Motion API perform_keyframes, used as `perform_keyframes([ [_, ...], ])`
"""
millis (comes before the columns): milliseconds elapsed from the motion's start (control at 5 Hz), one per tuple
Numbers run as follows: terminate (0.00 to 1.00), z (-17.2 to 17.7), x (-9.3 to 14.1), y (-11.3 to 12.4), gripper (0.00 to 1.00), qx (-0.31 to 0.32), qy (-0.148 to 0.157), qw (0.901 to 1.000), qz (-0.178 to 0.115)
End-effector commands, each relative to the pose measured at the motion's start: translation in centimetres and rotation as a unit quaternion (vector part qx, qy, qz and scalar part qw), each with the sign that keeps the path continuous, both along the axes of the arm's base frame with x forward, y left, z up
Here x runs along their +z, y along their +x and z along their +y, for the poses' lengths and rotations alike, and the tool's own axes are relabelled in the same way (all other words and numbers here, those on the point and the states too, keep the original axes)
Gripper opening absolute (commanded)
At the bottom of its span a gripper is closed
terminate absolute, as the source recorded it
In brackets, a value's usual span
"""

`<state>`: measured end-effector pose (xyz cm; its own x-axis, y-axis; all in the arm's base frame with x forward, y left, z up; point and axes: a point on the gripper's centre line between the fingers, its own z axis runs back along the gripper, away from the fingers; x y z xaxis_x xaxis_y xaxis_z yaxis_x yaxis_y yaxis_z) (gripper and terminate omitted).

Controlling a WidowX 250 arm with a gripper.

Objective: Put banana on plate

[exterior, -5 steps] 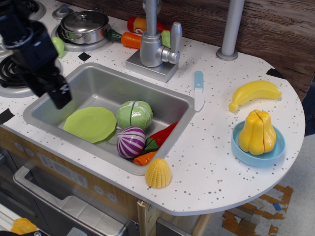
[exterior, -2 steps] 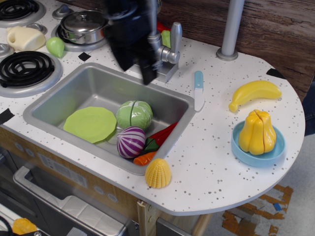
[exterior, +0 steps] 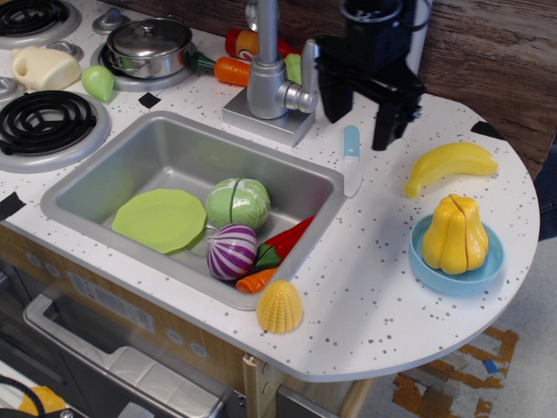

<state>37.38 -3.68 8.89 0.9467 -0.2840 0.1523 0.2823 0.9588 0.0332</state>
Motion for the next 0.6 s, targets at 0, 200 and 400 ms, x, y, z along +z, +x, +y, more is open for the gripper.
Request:
perform_keyframes([
  [0,0.00,-2.8,0.5,2.0,1.00,-0.018,0.004,0.9996,-0.023],
  [200,0.00,-3.0,-1.2,3.4,1.00,-0.029,-0.009,0.9986,-0.044],
  [400,0.00,-4.2,-3.2,4.5,1.00,-0.027,0.003,0.9975,-0.065],
])
